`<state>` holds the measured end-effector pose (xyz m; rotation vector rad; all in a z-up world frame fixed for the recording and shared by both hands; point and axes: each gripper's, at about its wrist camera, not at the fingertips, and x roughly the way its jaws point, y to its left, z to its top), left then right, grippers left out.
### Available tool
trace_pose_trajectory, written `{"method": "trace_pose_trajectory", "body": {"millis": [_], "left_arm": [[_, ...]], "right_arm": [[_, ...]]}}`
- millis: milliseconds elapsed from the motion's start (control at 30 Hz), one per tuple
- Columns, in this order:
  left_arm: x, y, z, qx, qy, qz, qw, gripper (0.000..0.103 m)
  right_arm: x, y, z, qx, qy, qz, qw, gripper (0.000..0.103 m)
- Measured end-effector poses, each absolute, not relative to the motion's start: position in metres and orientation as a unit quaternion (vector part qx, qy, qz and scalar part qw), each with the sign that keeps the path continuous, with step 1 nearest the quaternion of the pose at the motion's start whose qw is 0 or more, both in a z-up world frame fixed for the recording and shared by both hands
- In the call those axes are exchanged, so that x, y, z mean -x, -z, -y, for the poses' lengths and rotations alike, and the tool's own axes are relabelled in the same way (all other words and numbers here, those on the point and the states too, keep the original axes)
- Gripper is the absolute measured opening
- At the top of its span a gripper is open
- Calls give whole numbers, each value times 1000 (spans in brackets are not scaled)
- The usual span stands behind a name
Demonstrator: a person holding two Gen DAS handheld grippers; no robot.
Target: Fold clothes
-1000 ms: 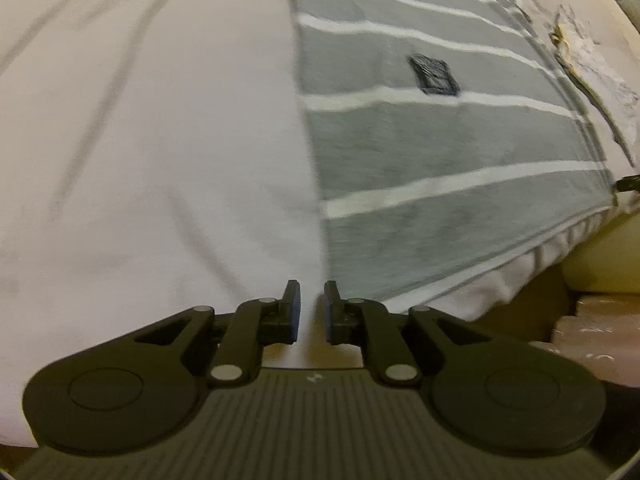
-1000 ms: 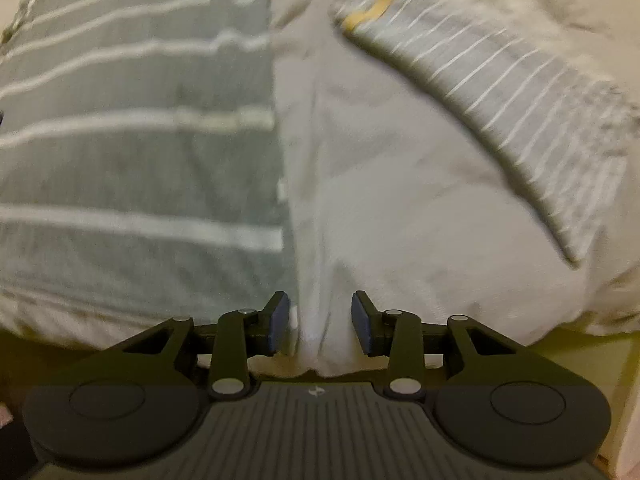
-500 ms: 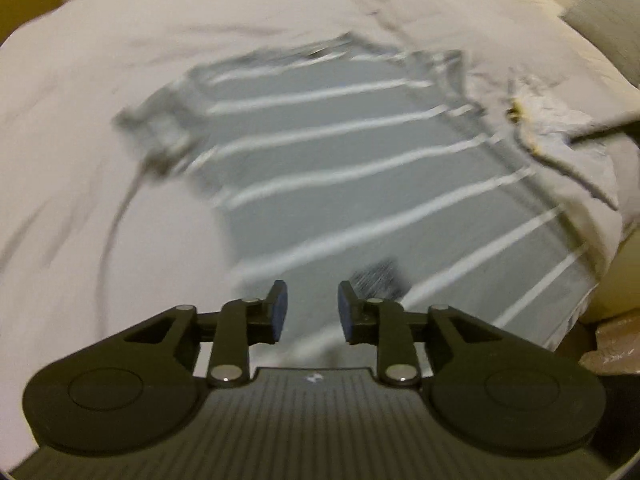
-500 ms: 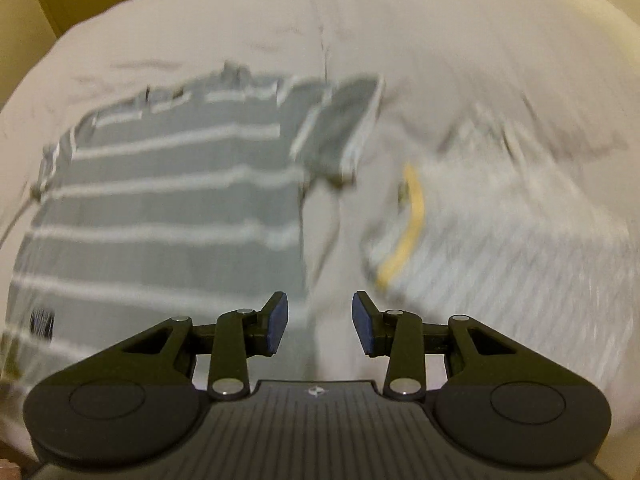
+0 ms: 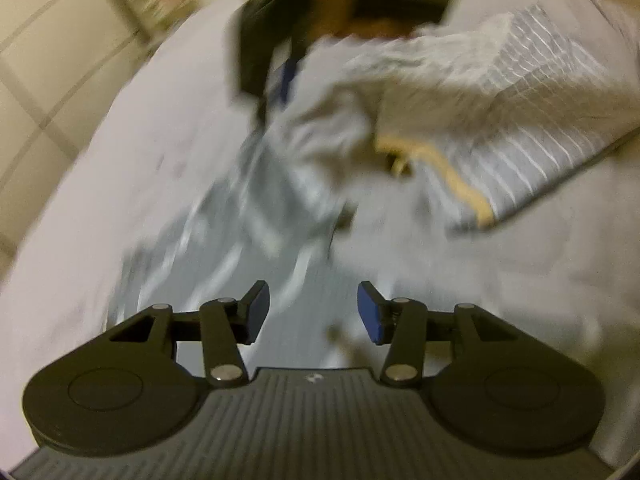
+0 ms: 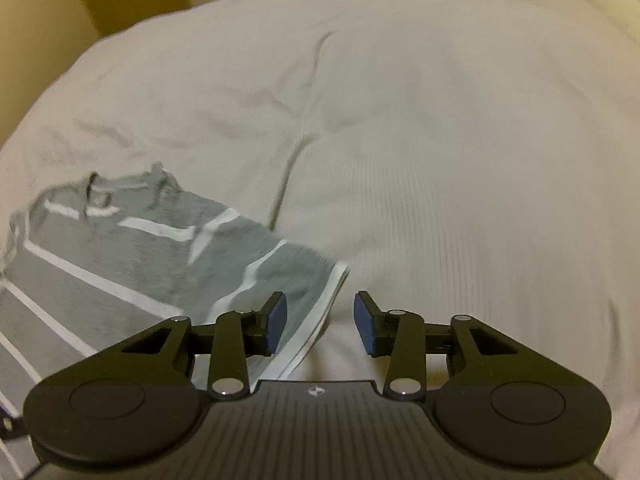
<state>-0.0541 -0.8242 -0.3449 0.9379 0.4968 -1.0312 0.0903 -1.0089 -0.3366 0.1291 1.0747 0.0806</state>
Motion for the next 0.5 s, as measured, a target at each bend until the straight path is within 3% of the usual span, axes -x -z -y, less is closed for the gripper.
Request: {"method": "trace_pose_trajectory", "body": {"millis": [200,267,300,367,400,433,500], "left_arm": [[46,385,880,-506,484,-170,693,46],[43,400,888,-531,492,-163,670,46],[42,407,890,-546,494,-160,657,46],[40,422,895,-572,492,-159,637,39],[38,426,897,-575,490,-163,634,30],[35,427,898,-572,489,-169,637,8],[29,419,898,-538,482,-168,671,3]], "right_arm": [[-122,358,1038,-83,-78,-513,851,44],[-124,360,1041,-94,-85,-513,849,35],[-126,362,1043,-104,-89,-515,846,26],[-128,365,1046,-112,-88,-518,843,22],[-129,366,1046,-113,-88,-521,842,2],[-130,365,1045,-104,-86,-522,842,1],[-131,361,1043,-85,-83,-519,846,0]]}}
